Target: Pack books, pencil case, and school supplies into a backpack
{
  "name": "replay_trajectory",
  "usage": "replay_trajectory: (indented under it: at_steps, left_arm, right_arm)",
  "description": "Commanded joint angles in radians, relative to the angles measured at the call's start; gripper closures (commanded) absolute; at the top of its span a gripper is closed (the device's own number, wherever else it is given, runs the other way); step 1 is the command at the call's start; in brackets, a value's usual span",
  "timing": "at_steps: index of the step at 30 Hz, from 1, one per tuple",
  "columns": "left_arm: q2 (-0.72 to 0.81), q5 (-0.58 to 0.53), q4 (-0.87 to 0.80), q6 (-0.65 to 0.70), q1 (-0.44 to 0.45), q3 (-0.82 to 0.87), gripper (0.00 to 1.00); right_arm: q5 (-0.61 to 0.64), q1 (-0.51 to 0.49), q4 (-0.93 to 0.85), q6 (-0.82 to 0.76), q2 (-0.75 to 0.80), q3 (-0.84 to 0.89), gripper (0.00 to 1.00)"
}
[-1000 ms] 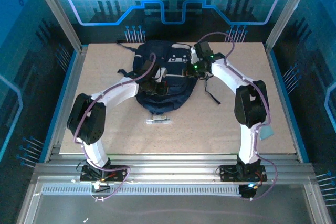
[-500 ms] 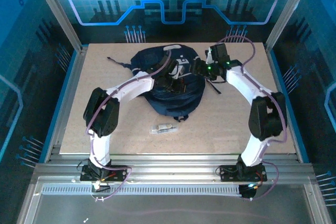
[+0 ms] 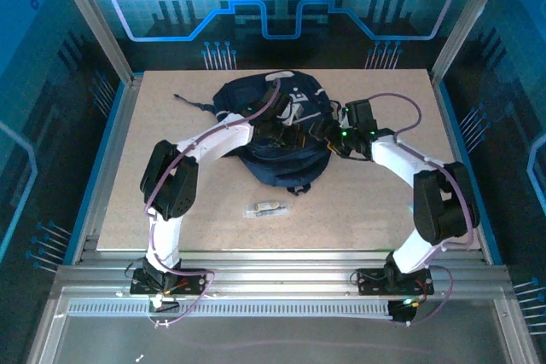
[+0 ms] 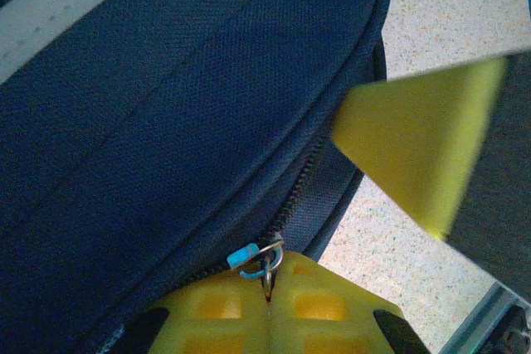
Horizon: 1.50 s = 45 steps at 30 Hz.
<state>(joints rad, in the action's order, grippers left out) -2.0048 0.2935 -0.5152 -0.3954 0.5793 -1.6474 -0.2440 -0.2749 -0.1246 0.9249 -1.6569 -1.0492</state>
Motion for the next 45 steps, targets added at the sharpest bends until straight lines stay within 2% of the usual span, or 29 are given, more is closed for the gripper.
replay_trajectory:
  at_steps: [1, 2, 4, 6, 7, 11, 16, 22, 28, 35, 39, 45]
  left_arm:
    - [0.039, 0.108, 0.059, -0.02, 0.023, 0.014, 1.0]
    - [0.043, 0.123, 0.069, -0.032, 0.022, 0.023, 1.0]
    - [0.056, 0.141, 0.081, -0.048, 0.023, 0.043, 1.0]
    - [0.068, 0.125, 0.067, -0.04, 0.021, 0.058, 1.0]
    - [0.075, 0.104, 0.048, -0.028, 0.018, 0.067, 1.0]
    - [0.096, 0.03, -0.044, 0.034, -0.002, 0.106, 1.0]
    - [0.103, -0.091, -0.214, 0.133, -0.027, 0.103, 1.0]
    - [0.142, -0.198, -0.32, 0.203, -0.05, 0.125, 1.0]
    - [0.188, -0.232, -0.356, 0.257, -0.085, 0.169, 1.0]
    - [0.236, -0.168, -0.392, 0.317, -0.144, 0.245, 1.0]
    - [0.234, -0.233, -0.386, 0.352, -0.158, 0.285, 1.0]
    - [0.221, -0.337, -0.302, 0.454, -0.254, 0.311, 1.0]
  right_arm:
    - [-0.006, -0.044, 0.142, 0.096, -0.07, -0.018, 0.27]
    - [-0.001, -0.052, 0.175, 0.114, -0.086, -0.012, 0.35]
    - [0.009, -0.058, 0.237, 0.15, -0.112, 0.005, 0.69]
    - [0.038, -0.053, 0.278, 0.172, -0.114, 0.028, 0.97]
    - [0.048, -0.047, 0.295, 0.18, -0.107, 0.042, 1.0]
    - [0.068, -0.027, 0.288, 0.148, -0.064, 0.044, 1.0]
    - [0.082, -0.013, 0.146, 0.016, -0.034, -0.022, 1.0]
    - [0.066, 0.012, 0.03, -0.13, -0.054, -0.101, 1.0]
    - [0.054, 0.067, -0.098, -0.293, -0.105, -0.21, 1.0]
    - [0.019, 0.118, -0.159, -0.391, -0.132, -0.295, 1.0]
    - [-0.027, 0.12, -0.177, -0.452, -0.146, -0.327, 1.0]
    - [-0.083, 0.123, -0.287, -0.594, -0.191, -0.404, 1.0]
